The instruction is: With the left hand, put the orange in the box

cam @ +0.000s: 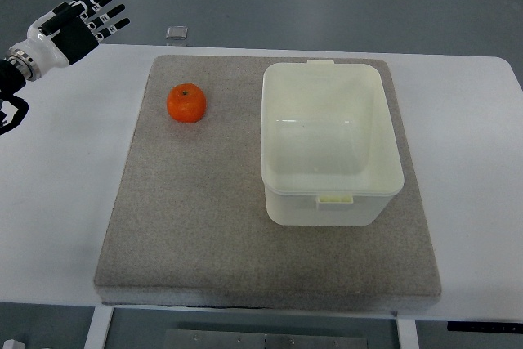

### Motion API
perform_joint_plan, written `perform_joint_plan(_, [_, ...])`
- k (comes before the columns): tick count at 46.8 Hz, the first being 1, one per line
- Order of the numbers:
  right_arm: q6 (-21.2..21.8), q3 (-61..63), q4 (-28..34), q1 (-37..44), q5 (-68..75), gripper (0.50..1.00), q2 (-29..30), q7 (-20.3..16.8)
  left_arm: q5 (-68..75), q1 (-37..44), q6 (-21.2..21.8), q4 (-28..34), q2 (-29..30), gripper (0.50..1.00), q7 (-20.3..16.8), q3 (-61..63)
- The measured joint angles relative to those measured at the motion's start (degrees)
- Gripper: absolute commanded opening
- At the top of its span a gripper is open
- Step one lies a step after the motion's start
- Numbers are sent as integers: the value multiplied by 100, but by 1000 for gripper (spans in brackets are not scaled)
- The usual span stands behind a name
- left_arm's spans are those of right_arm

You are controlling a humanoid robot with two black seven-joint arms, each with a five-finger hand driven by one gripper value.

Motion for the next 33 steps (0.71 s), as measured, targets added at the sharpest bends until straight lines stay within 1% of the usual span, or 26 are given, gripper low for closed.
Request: perform_joint_plan(33, [0,0,0,1,0,932,0,0,124,1,-95,-4,19,996,6,108])
